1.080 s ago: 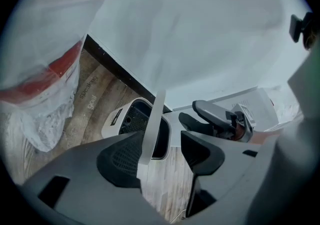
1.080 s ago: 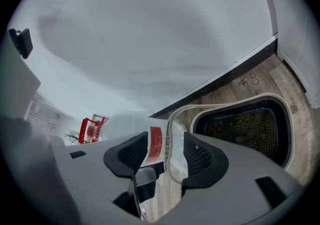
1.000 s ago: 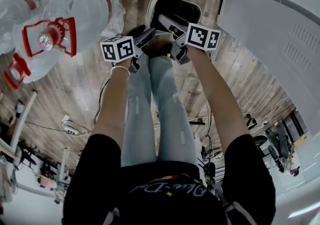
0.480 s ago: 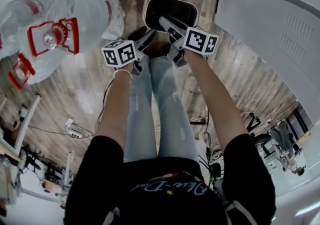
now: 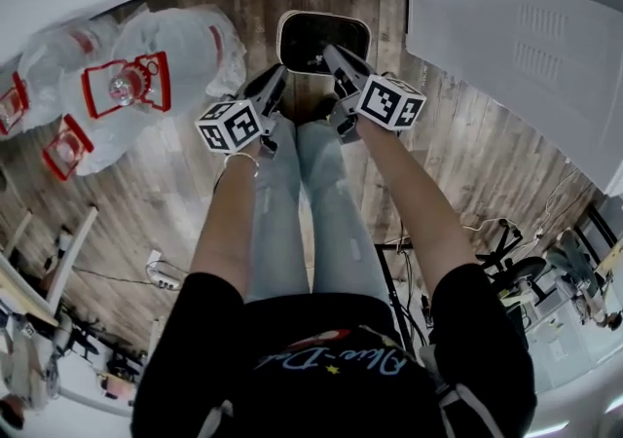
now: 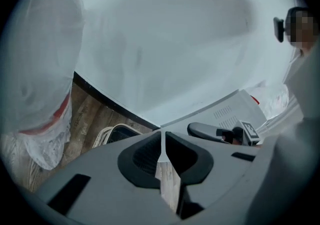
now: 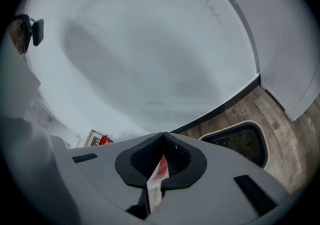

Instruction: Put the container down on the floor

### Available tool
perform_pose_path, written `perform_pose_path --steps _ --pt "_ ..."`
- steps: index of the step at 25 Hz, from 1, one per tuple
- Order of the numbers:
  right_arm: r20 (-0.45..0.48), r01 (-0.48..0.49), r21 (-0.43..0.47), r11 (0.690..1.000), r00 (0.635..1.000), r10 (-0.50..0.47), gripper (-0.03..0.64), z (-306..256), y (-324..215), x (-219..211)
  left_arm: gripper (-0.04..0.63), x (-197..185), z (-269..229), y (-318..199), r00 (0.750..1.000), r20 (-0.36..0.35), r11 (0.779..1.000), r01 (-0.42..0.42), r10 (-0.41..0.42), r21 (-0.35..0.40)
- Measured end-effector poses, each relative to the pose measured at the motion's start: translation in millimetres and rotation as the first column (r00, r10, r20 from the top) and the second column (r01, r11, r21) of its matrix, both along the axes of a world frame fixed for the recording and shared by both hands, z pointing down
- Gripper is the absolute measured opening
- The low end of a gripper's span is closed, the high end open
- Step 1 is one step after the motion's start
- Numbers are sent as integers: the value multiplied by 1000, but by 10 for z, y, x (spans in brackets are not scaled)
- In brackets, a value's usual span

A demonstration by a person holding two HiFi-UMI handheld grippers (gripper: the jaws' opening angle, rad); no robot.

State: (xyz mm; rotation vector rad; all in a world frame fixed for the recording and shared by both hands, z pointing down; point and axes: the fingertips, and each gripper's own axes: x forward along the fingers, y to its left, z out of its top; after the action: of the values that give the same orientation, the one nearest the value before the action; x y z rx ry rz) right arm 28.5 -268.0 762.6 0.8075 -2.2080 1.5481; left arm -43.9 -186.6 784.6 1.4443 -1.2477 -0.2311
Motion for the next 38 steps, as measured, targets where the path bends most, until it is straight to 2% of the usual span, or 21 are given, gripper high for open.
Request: perform_pose_path --steps 2,4,6,9,13,15,18,23,29,34,38 --pt "-68 87 71 994 994 -82 0 -103 50 50 18 -30 -143 -1 1000 8 1000 -2 2 19" --pt "-138 195 138 971 975 -176 0 -221 123 80 12 -17 -294 0 1000 15 999 -19 19 39" --pt "-159 232 171 958 966 -206 0 -381 175 103 6 35 -462 1 998 29 996 -60 58 65" --pt "-145 202 215 956 974 -173 -1 -692 150 145 5 168 -749 0 987 62 982 -155 148 109" --pt "-114 141 273 952 987 -114 0 -1159 119 197 5 378 -1181 123 944 128 935 -320 303 151" --pt "-105 125 287 950 990 -98 0 -1384 126 225 5 400 -1435 166 927 175 917 -360 331 173" --pt "-107 126 322 938 990 -96 -1 -1736 132 262 5 365 -1862 167 921 231 904 -364 314 222" --pt "-35 88 401 912 996 -80 0 -2407 99 312 5 340 -2498 73 929 267 902 -329 256 281" --pt "-35 100 515 851 995 -96 -1 -3088 172 388 5 449 -3185 4 897 349 869 -383 271 311" --pt "-34 69 561 825 998 -61 0 -3535 209 471 5 536 -3745 22 912 330 845 -367 244 389" --pt "3 47 599 799 998 -61 -1 -3907 252 498 5 534 -4065 17 880 420 826 -398 221 399"
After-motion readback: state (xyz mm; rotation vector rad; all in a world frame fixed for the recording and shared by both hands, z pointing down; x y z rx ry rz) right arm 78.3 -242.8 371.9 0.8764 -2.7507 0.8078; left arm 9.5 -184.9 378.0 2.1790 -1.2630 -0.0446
